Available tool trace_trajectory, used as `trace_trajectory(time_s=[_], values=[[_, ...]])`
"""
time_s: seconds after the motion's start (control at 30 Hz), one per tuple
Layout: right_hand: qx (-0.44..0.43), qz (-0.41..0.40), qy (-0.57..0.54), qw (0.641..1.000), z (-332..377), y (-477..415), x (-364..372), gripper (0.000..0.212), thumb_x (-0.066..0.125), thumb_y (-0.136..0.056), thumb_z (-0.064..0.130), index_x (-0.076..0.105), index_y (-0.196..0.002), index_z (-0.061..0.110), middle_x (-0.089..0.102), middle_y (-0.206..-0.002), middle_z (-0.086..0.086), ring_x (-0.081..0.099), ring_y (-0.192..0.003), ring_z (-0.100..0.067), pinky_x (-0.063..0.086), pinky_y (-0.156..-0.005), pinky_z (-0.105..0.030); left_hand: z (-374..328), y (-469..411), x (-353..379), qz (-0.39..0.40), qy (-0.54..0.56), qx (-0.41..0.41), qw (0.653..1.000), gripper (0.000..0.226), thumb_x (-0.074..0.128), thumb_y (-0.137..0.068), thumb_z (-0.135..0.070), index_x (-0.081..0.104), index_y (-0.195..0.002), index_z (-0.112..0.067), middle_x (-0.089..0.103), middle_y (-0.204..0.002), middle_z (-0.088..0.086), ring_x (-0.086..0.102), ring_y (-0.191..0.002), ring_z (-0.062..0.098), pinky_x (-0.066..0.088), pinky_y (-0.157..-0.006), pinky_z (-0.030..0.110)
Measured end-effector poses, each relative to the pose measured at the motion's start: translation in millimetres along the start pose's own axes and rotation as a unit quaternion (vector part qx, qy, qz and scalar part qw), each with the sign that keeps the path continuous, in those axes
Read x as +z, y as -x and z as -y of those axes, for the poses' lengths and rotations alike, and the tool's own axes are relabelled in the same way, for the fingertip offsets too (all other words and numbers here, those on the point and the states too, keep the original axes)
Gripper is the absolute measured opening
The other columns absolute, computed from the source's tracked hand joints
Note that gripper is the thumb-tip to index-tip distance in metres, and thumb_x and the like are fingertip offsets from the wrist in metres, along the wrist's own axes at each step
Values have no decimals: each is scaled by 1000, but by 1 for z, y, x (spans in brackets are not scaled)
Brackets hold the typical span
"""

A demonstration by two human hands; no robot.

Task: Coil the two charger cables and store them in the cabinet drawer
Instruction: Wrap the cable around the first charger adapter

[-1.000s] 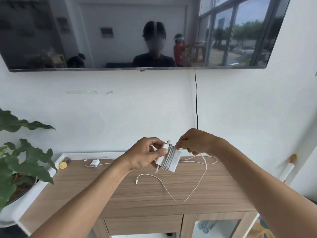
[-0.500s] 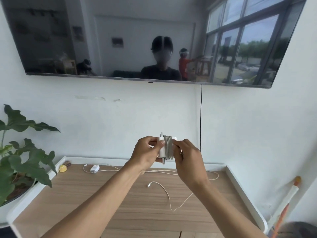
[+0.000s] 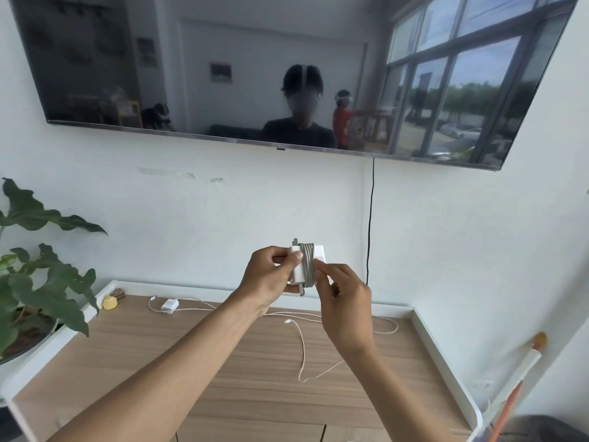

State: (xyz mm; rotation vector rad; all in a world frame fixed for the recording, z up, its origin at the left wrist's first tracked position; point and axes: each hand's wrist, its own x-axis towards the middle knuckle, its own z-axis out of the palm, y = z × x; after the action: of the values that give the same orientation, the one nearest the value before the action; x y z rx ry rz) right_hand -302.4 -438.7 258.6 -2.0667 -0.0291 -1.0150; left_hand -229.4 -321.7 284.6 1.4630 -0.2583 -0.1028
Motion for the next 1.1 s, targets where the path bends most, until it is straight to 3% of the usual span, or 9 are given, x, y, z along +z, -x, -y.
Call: trace_trajectory(time_s=[0.17, 0.33, 0.53, 0.67, 0.8, 0.9, 0.97, 1.1], values=[[2, -12, 4, 1000, -1, 2, -1, 22, 60, -92, 7, 72, -109, 14, 63, -82, 7, 51, -57, -5, 34, -54, -6, -1, 2, -5, 2, 2, 1, 1000, 22, 63, -93, -13, 65, -106, 5, 59, -77, 5, 64, -53, 14, 62, -55, 41], [-2, -54, 2, 999, -2, 10, 5, 17, 61, -92, 8, 72, -104, 15, 57, -87, 5, 50, -57, -8, 35, -55, -5, -3, 2, -4, 0, 24, -8, 1000, 24, 63, -94, -13, 65, -108, 7, 63, -83, 11, 65, -59, 21, 61, -54, 37], [-24, -47, -3, 999, -11, 14, 8, 20, 60, -93, 8, 71, -108, 16, 57, -86, 5, 47, -54, -10, 36, -54, -10, -6, 0, -5, 9, 65, -37, 997, 18, 62, -94, -13, 67, -99, 3, 68, -83, 14, 68, -56, 23, 60, -52, 35], [-22, -41, -40, 998, -7, 22, 11, 12, 60, -93, 8, 68, -91, 17, 61, -82, 7, 42, -45, -12, 36, -46, -19, -4, 8, -14, 18, 99, -55, 993, 19, 60, -95, -16, 67, -91, 2, 68, -81, 14, 67, -53, 21, 60, -54, 34], [101, 7, -126, 987, -9, 32, 14, 13, 62, -93, 17, 61, -82, 24, 44, -46, 7, 37, -42, -14, 32, -43, -23, -15, 7, -28, 27, 141, -48, 988, 19, 60, -95, -17, 65, -90, 1, 67, -82, 13, 68, -56, 20, 58, -52, 32], [141, 49, -168, 974, -11, 18, 9, 12, 63, -92, 21, 63, -81, 19, 46, -48, 9, 32, -47, -16, 29, -46, -24, -27, 7, -30, 104, 100, -29, 989, 18, 59, -94, -18, 66, -88, -3, 66, -82, 9, 66, -62, 21, 57, -55, 32], [137, 108, -168, 970, -10, 6, 5, 19, 63, -92, 22, 63, -76, 12, 53, -54, 0, 37, -47, -15, 32, -47, -24, -29, 8, -30, 147, 79, -19, 986, 19, 59, -92, -22, 67, -88, -5, 67, -81, 8, 65, -69, 23, 57, -59, 34], [103, 200, -70, 972, -10, -19, -10, 28, 60, -92, 14, 59, -64, 10, 42, -45, 8, 31, -43, -9, 28, -45, -19, -32, 9, -38, 211, 60, -8, 976, 39, 61, -82, -28, 64, -107, 2, 67, -86, 12, 63, -76, 26, 56, -59, 34]])
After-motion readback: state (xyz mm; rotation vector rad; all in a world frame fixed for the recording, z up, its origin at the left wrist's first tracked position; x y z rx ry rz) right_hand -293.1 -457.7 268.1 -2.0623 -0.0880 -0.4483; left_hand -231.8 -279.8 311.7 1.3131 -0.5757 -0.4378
